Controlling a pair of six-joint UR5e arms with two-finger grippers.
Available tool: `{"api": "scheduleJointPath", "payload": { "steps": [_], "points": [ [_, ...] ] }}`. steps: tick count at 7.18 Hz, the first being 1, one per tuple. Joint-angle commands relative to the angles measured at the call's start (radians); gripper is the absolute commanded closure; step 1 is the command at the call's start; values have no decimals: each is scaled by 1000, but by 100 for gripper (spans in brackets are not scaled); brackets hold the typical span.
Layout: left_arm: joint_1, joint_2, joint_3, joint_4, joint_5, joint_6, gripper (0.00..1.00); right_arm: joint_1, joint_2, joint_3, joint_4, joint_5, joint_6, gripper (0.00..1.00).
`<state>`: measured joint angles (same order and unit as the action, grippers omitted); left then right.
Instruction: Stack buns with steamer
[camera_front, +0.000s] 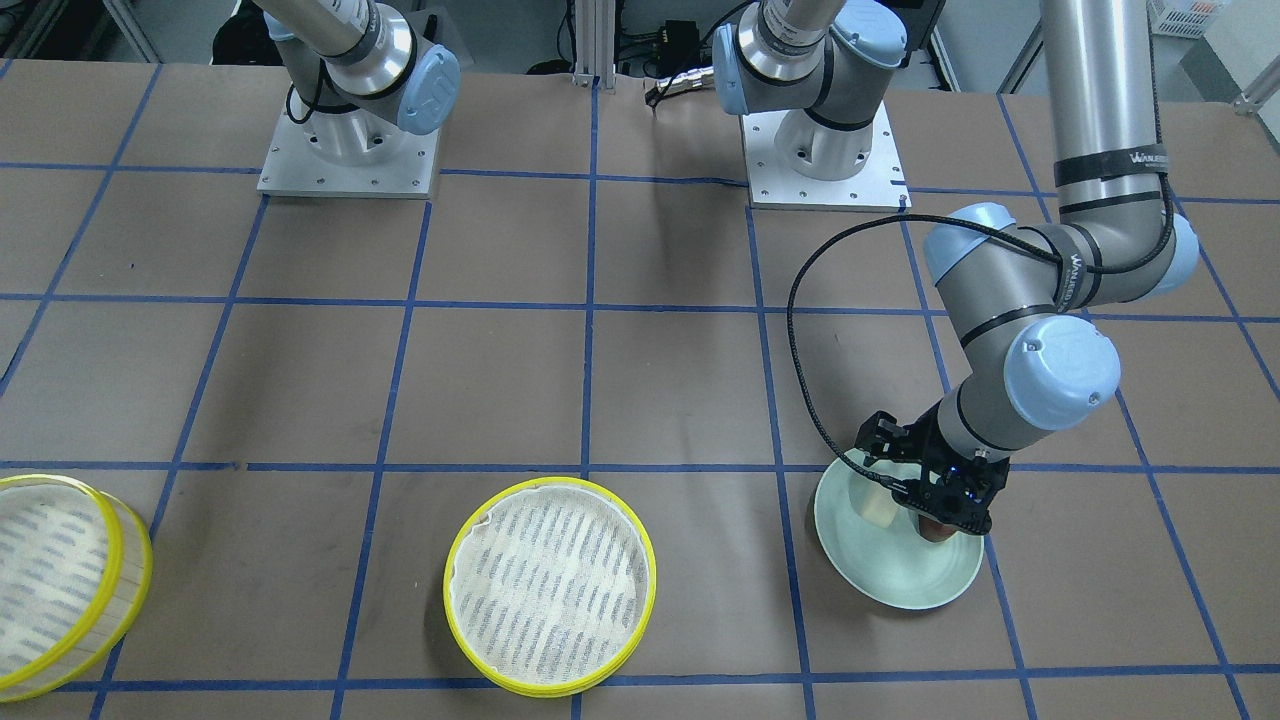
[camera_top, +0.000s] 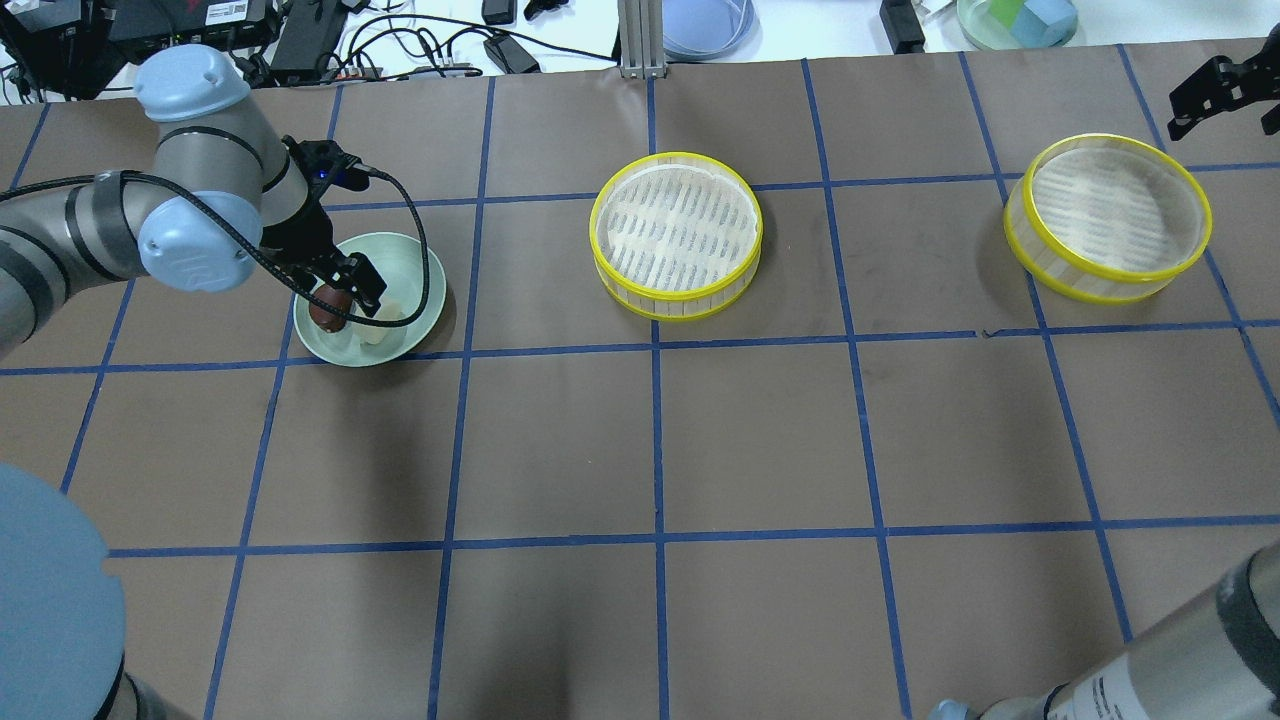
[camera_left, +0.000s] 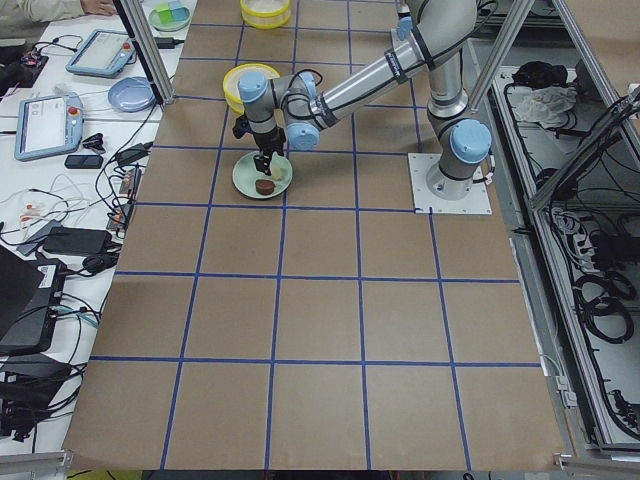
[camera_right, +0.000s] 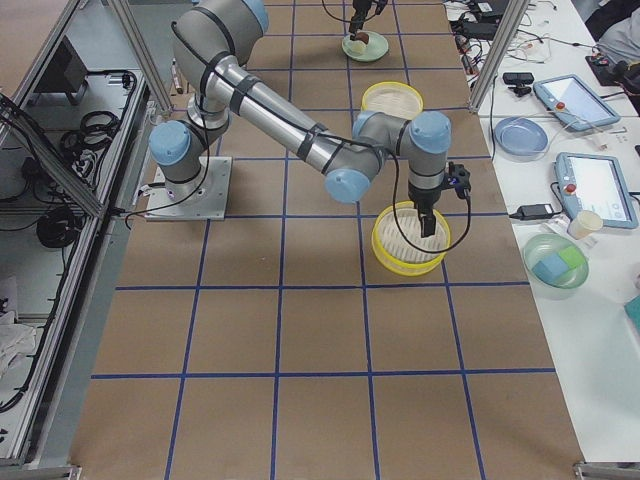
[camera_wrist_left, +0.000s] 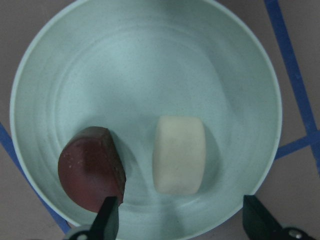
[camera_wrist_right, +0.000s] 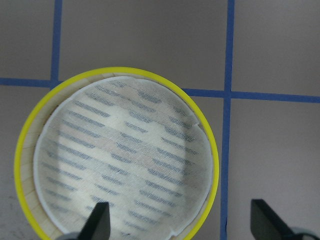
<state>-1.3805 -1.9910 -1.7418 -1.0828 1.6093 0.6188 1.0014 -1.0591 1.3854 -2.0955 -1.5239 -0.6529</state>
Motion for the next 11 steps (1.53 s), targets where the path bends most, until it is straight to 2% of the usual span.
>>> {"api": "scheduleJointPath", "payload": {
  "steps": [1,2,3,4,6,7,8,9,10,11],
  "points": [
    [-2,-29,2,3,-2,1,26,-38,79,-2,-41,1,-94,1],
    [-2,-38,11,4,-2,2,47,-50,94,-2,-41,-2,-93,7],
    [-2,-46,16,30,-2,5,83,-53,102,-2,-41,-4,-93,10],
    [-2,-57,16,59,0,6,100,-53,103,-2,-41,2,-87,11],
    [-2,-52,50,63,0,-13,100,-69,146,0,-61,4,-88,20],
    [-2,-36,86,64,-3,-36,100,-69,146,0,-76,4,-90,22],
    [-18,-19,122,55,0,-97,100,-69,152,0,-77,4,-90,29],
    [-56,0,149,50,-12,-246,100,-69,156,0,-81,5,-85,30],
    [-131,15,181,52,-50,-425,100,-69,159,0,-83,5,-85,45],
    [-191,11,206,64,-81,-612,100,-69,160,1,-81,5,-83,46]
  ]
}}
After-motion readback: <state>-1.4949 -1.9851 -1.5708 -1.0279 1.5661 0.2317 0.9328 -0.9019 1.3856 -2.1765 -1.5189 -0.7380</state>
